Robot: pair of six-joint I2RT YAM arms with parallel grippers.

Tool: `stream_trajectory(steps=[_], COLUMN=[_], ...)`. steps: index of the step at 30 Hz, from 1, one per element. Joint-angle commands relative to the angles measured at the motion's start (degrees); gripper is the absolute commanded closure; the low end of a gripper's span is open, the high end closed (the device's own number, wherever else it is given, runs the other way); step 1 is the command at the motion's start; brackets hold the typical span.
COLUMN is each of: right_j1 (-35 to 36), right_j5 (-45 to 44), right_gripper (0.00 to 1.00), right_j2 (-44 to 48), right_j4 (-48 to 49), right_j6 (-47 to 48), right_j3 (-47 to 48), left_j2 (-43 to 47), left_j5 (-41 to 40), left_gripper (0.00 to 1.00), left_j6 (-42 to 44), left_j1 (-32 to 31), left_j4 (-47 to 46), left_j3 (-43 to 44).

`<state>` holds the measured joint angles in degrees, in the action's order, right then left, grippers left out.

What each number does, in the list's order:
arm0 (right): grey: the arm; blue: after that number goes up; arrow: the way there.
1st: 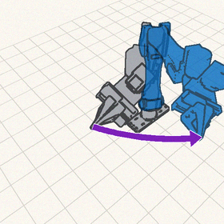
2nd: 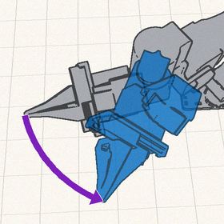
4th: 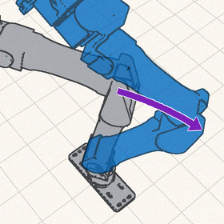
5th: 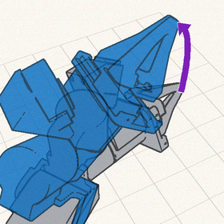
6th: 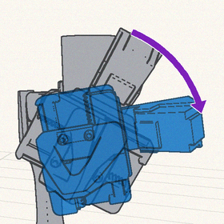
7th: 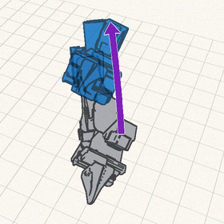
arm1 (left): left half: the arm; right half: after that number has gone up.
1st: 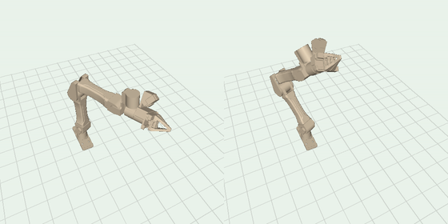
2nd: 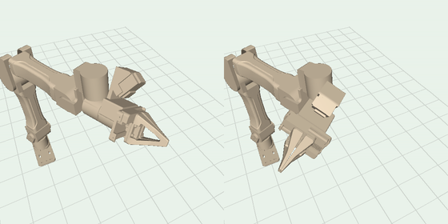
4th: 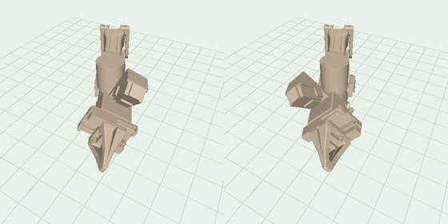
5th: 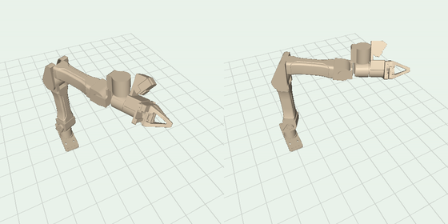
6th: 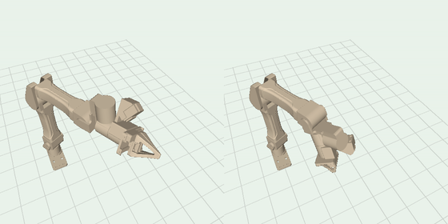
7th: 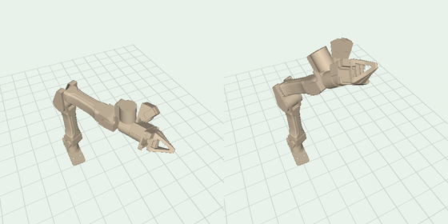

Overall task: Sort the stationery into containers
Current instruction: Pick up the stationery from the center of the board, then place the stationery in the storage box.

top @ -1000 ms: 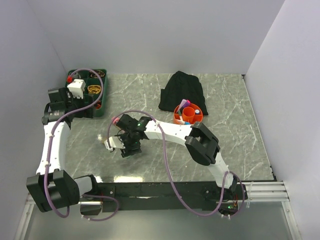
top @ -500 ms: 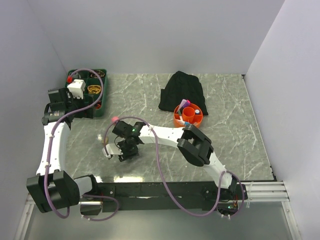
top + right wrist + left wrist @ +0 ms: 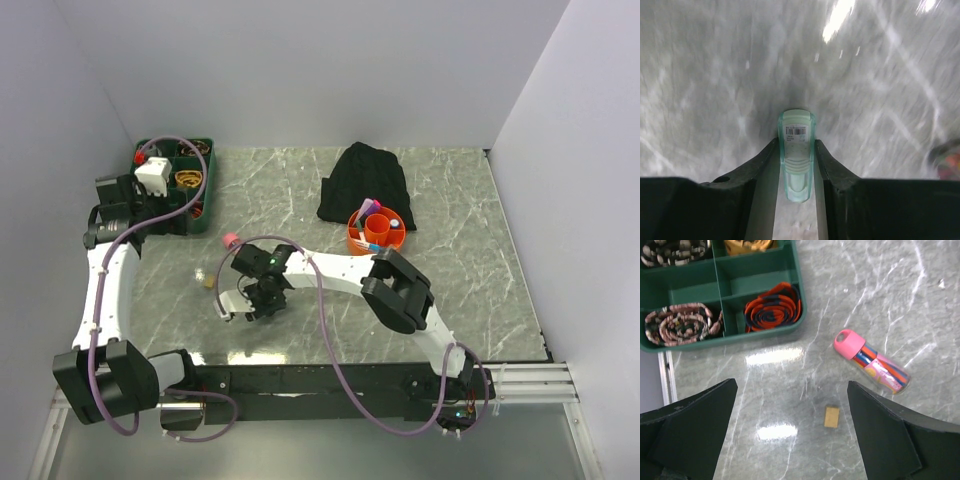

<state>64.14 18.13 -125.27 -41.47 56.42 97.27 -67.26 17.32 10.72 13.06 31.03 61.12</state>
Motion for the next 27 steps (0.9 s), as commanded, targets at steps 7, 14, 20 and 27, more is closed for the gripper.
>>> stream_trajectory(steps=[7, 14, 20, 27], right_j1=[-6.12, -12.62, -19.04, -27.75], right_j5=[-19.95, -31.48, -37.8, -44.4], right_gripper=[0.97, 0.99, 1.0, 1.0], right_j2=[20.55, 33.6, 36.06, 30.72], right_j4=[-15.48, -24.15, -32.69, -32.71], right_j6=[2.02, 6.42, 9.31, 12.92], right_j3=[-7.94, -15.63, -14.22, -13.08], left_j2=[-3.48, -9.98, -14.73, -15.18], left_j5=[10.18, 12.83, 13.26, 13.53], left_gripper=[0.01, 0.0, 0.01, 0.01], left_j6=[0.62, 0.0, -2.37, -2.46], left_j1=[-0.49, -7.24, -10.59, -11.39], left_j4=[-3.25, -4.39, -6.68, -7.12], left_j3=[9.36, 15.07, 18.24, 18.33])
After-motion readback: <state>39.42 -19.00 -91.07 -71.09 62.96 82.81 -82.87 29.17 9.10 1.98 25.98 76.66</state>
